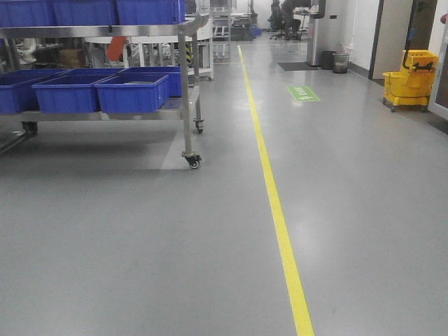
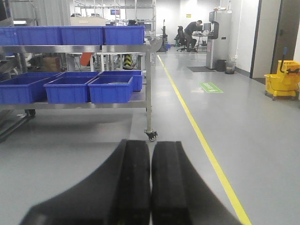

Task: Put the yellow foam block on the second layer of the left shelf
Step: 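Drive down the aisle toward the shelf rack of blue bins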

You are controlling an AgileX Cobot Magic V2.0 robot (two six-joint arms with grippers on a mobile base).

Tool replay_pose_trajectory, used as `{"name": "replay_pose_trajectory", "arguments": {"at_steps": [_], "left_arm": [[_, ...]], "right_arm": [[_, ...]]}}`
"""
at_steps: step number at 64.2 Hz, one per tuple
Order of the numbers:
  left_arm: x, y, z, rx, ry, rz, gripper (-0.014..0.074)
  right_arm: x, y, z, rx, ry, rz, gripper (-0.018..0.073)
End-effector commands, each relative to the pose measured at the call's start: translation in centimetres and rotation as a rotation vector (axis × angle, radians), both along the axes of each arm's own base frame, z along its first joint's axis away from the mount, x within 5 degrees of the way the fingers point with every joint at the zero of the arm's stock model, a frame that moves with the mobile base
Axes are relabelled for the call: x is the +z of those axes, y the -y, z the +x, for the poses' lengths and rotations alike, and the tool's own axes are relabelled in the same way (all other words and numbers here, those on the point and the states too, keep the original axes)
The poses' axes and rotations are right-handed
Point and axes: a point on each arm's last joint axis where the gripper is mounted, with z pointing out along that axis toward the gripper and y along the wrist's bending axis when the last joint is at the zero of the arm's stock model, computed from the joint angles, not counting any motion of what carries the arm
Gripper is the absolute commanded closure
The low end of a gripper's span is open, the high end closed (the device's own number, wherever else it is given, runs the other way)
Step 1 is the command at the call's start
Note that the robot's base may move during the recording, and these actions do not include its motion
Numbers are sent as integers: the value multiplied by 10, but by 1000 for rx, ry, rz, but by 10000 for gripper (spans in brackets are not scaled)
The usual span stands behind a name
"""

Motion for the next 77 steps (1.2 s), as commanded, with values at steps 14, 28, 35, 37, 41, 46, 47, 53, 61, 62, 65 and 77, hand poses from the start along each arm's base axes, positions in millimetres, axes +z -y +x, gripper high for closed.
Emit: {"name": "replay_pose_trajectory", "arguments": {"at_steps": [14,28,35,37,41,46,47,53,61,62,65,77], "left_arm": [[0,0,-1,-3,76,-14,472],[0,0,-1,-3,76,-14,472],[0,0,-1,-3,76,-14,472],[0,0,-1,-3,76,-14,472],[0,0,-1,-3,76,-14,472],[0,0,-1,-3,76,-14,472],[0,0,-1,-3,76,-14,472],[0,0,-1,-3,76,-14,472],[0,0,-1,-3,76,-14,472],[0,0,-1,-3,76,-14,472],[0,0,-1,-3,76,-14,472],[0,0,-1,-3,76,-14,472]], "right_arm": [[18,0,0,-7,119,-22,42],[18,0,0,-7,119,-22,42],[18,0,0,-7,119,-22,42],[18,0,0,-7,119,-22,42],[18,0,0,-7,119,-22,42],[18,0,0,-7,119,-22,42],[18,0,0,-7,119,-22,42],[18,0,0,-7,119,-22,42],[18,0,0,-7,119,-22,42],[18,0,0,-7,119,-22,42],[18,0,0,-7,119,-22,42],[18,0,0,-7,119,-22,42]]}}
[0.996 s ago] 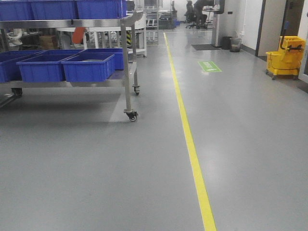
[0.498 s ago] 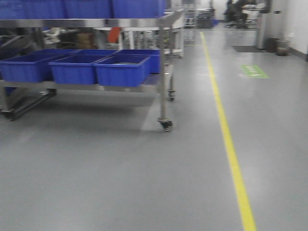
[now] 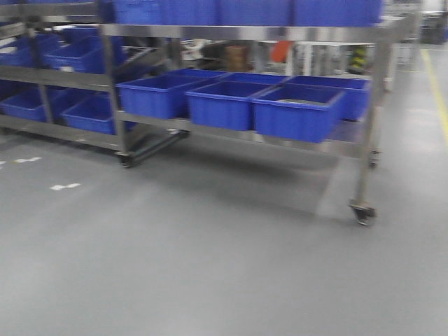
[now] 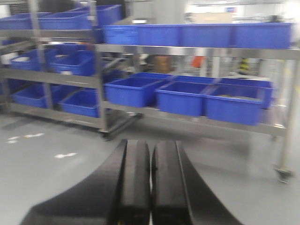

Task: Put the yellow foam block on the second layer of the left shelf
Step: 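Drive down the aisle toward the shelf rack of blue bins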

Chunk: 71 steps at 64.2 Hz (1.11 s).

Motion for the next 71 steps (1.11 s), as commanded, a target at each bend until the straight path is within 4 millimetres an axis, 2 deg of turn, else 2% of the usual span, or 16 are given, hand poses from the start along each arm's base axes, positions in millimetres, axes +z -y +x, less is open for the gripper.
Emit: {"name": "replay_pose_trajectory", "arguments": {"at_steps": [1,71], "left_arm": [[0,0,-1,-3,76,-14,472],[0,0,-1,1,76,-14,472]], "right_arm": [[18,0,0,-7,119,-22,42],[18,0,0,-7,117,-22,42]]}}
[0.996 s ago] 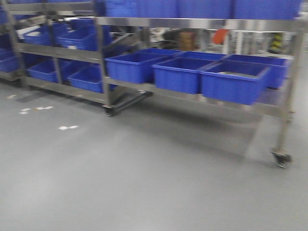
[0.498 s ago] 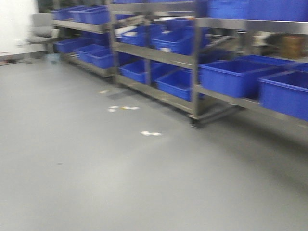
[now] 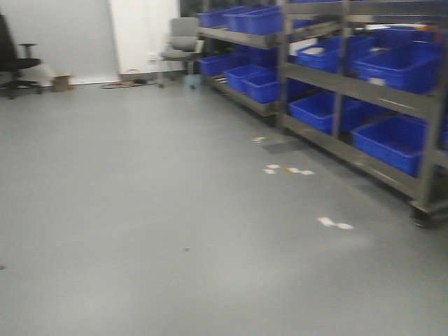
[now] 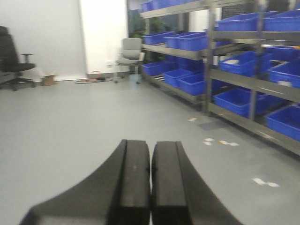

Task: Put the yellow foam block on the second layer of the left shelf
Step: 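Drive down the aisle toward the shelf rack of blue bins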

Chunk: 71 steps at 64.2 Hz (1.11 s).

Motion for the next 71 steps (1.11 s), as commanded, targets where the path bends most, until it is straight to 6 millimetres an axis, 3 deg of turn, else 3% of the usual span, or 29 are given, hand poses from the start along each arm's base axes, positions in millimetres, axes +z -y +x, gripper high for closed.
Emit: {"name": "replay_pose_trajectory", "arguments": {"at_steps": [1,71], "left_arm": [[0,0,-1,1,76,-14,472],[0,0,-1,1,76,-14,472]], "right_arm": [[18,0,0,-7,117,-22,42],[18,0,0,-7,117,-22,42]]}}
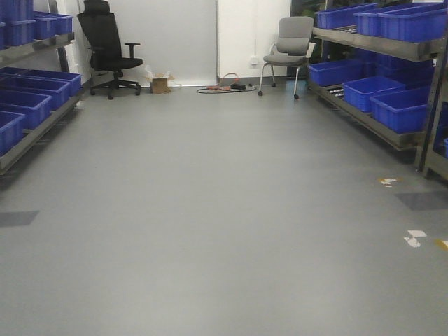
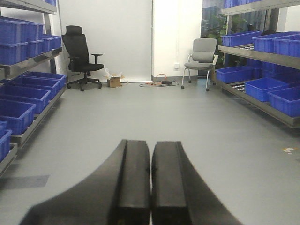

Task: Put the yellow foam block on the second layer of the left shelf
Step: 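Drive down the aisle toward the shelf rack of blue bins, then turn the base and approach the shelf rack of blue bins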

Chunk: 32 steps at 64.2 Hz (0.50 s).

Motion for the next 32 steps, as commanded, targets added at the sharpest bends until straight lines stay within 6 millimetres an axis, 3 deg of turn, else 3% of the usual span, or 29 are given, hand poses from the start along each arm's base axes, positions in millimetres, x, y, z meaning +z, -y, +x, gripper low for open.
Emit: {"name": "replay_pose_trajectory", "arguments": {"at_steps": [1,32], "left_arm": [[0,0,-1,0,76,-14,472],[0,0,-1,0,76,-14,472]], "right_arm": [[18,0,0,-7,117,-22,42],[18,0,0,-7,116,-22,42]]}}
